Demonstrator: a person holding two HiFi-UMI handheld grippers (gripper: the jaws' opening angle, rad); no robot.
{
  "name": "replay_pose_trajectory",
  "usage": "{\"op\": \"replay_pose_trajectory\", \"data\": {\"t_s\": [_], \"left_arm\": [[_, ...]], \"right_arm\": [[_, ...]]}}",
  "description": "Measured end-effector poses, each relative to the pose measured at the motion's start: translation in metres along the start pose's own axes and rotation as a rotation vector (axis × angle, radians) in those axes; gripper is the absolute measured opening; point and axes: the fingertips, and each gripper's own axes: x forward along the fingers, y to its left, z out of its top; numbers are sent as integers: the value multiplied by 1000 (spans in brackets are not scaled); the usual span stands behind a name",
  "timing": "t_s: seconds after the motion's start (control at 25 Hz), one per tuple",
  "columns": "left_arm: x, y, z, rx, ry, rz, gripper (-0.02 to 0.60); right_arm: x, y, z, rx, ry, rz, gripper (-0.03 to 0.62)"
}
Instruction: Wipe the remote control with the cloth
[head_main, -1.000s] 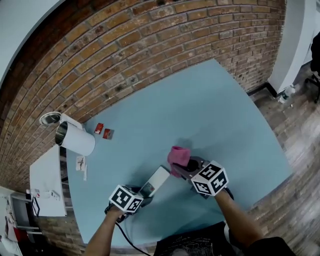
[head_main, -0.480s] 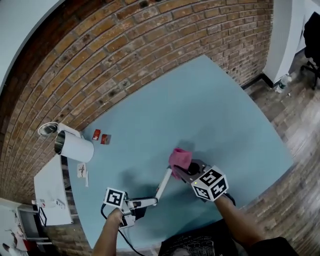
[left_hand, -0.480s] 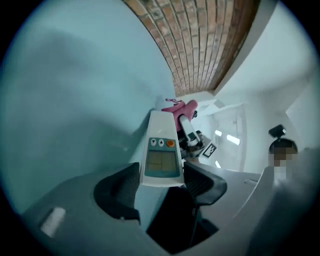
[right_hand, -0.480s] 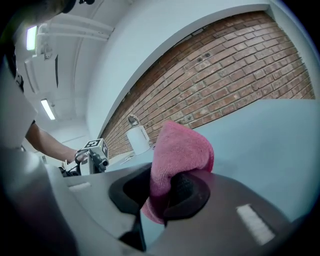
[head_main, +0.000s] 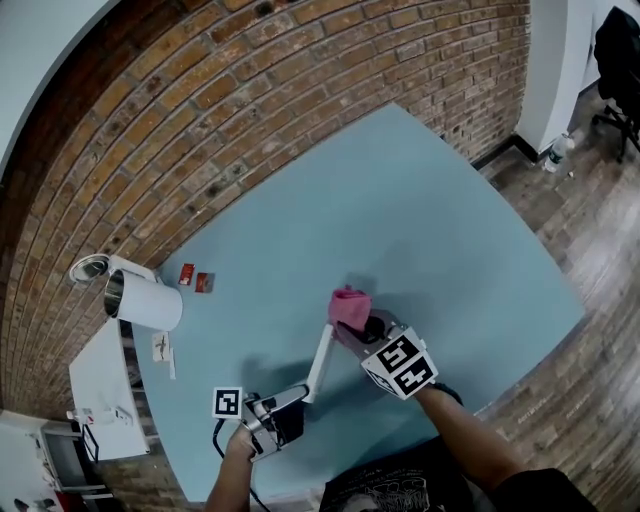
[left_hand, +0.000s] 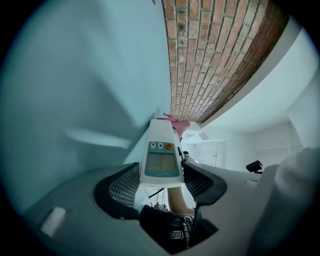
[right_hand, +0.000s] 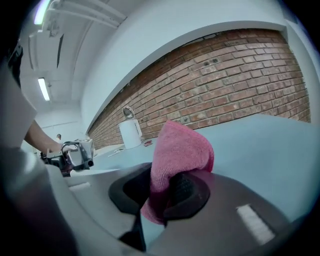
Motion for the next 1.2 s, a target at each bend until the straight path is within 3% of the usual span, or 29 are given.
{"op": "replay_pose_trajectory", "data": {"t_s": [1.2], "left_arm": [[22,-11,14,-12,-160,-109,272]], "right_arm": [[-3,61,-6,-4,0,166,64]]}}
